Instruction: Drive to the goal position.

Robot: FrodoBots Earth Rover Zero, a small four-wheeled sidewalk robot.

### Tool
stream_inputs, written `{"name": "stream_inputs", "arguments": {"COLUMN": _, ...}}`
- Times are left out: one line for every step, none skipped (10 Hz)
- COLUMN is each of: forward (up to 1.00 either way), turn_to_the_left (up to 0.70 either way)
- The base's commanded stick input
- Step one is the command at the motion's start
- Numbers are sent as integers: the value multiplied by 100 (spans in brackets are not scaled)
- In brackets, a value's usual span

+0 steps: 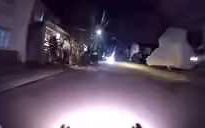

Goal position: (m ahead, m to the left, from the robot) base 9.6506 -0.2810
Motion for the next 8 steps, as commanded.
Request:
{"name": "stream_inputs", "arguments": {"forward": 85, "turn_to_the_left": 0}}
{"name": "stream_inputs", "arguments": {"forward": 85, "turn_to_the_left": 0}}
{"name": "stream_inputs", "arguments": {"forward": 85, "turn_to_the_left": 0}}
{"name": "stream_inputs", "arguments": {"forward": 85, "turn_to_the_left": 0}}
{"name": "stream_inputs", "arguments": {"forward": 85, "turn_to_the_left": 0}}
{"name": "stream_inputs", "arguments": {"forward": 85, "turn_to_the_left": 0}}
{"name": "stream_inputs", "arguments": {"forward": 85, "turn_to_the_left": 0}}
{"name": "stream_inputs", "arguments": {"forward": 85, "turn_to_the_left": 0}}
